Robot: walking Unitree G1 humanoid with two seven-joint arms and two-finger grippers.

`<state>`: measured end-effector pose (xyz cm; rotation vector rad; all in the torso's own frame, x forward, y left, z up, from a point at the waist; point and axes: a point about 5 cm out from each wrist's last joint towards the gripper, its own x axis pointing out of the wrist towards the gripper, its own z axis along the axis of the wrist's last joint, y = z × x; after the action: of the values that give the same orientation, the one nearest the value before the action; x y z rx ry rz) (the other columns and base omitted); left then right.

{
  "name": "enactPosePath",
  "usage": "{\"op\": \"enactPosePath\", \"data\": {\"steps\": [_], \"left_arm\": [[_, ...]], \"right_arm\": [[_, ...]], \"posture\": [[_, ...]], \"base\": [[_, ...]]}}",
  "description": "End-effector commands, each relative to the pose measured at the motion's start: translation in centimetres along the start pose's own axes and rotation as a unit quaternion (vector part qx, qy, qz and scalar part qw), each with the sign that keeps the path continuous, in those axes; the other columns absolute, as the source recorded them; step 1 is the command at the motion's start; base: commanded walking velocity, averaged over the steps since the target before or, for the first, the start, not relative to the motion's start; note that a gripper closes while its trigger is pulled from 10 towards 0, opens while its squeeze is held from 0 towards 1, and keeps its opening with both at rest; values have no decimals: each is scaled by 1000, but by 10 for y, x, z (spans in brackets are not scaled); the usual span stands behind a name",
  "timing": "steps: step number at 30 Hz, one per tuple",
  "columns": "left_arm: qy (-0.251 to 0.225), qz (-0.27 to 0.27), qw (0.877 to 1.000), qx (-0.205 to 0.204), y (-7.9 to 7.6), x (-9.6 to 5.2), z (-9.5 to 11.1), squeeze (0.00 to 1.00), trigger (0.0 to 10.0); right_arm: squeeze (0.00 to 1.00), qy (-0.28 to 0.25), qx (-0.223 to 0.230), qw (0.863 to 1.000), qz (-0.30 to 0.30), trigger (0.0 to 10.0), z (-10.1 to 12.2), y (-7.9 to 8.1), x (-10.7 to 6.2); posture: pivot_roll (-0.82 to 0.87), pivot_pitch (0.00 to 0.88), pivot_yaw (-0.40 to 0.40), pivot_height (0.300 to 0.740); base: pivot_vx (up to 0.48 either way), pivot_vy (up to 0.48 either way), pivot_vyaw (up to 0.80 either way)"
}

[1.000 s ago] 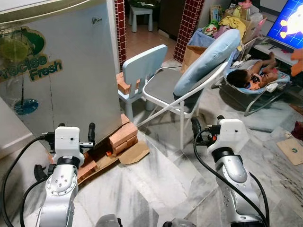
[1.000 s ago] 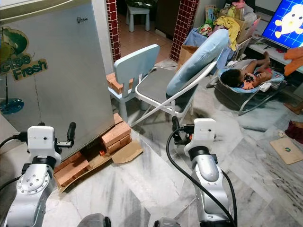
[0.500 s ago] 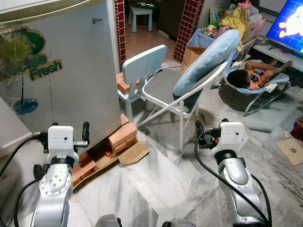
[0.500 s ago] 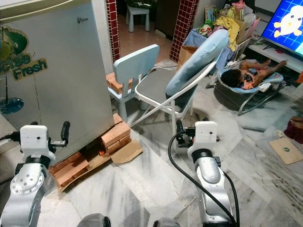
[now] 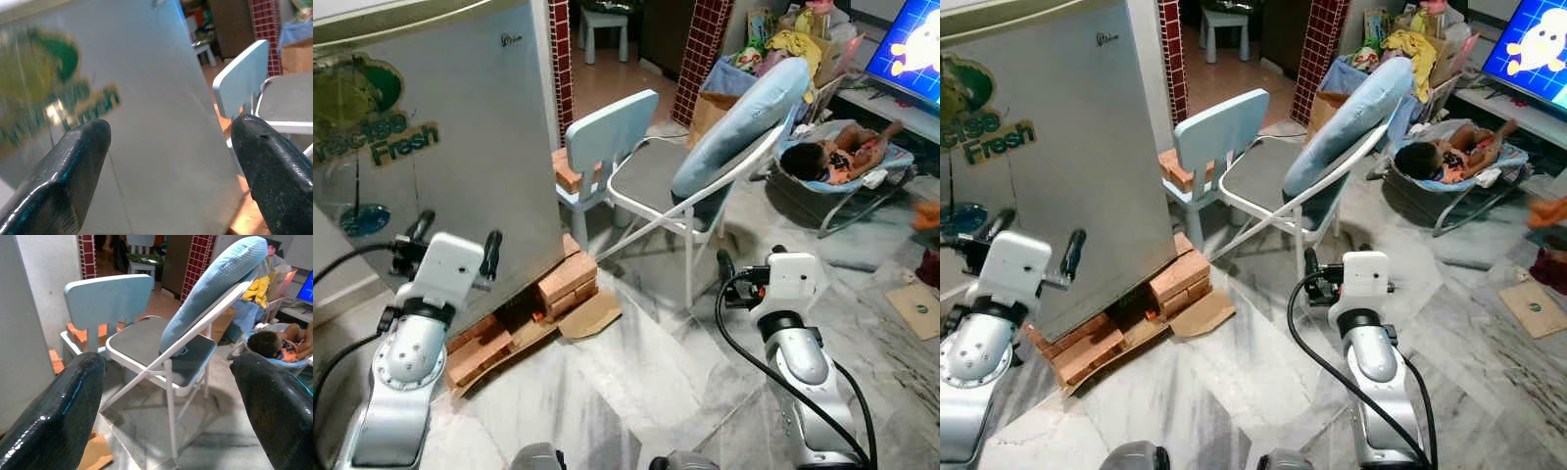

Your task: Restocking fridge

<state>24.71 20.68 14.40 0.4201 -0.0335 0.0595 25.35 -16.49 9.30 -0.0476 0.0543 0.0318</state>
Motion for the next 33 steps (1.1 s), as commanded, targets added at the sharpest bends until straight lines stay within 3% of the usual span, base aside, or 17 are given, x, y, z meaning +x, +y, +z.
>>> {"op": "enactPosePath", "data": {"steps": [1, 6, 9, 16, 20, 33], "left_arm": [[24, 22, 999, -18, 9, -1, -5, 0, 10000], [16, 30, 998, -49, 9, -7, 0, 0, 10000], [12, 20, 998, -62, -2, -15, -3, 0, 10000], [60, 6, 994, -93, -16, -26, -28, 0, 10000], [66, 6, 993, -93, -17, -27, -32, 0, 10000], [59, 1, 994, -97, -22, -18, -31, 0, 10000]], "right_arm": [[0, -15, -2, 1000, -1, 10000, 8, -2, 1], [0, -15, -2, 1000, -4, 10000, 8, -7, -2], [0, -13, 6, 1000, -12, 10000, 6, -10, -3], [0, -10, 20, 1000, 1, 10000, 5, -3, -8], [0, -16, 23, 1000, 0, 10000, 8, -5, -5], [0, -25, 21, 999, 0, 10000, 13, -7, 3]], "posture": [[53, 58, -42, 740], [50, 64, -45, 740], [50, 69, -47, 740], [40, 81, -63, 740], [40, 80, -64, 740], [44, 72, -64, 740]], "base": [[0, 0, 0], [0, 0, 0], [0, 0, 0], [0, 0, 0], [0, 74, 0], [0, 480, 0]]}}
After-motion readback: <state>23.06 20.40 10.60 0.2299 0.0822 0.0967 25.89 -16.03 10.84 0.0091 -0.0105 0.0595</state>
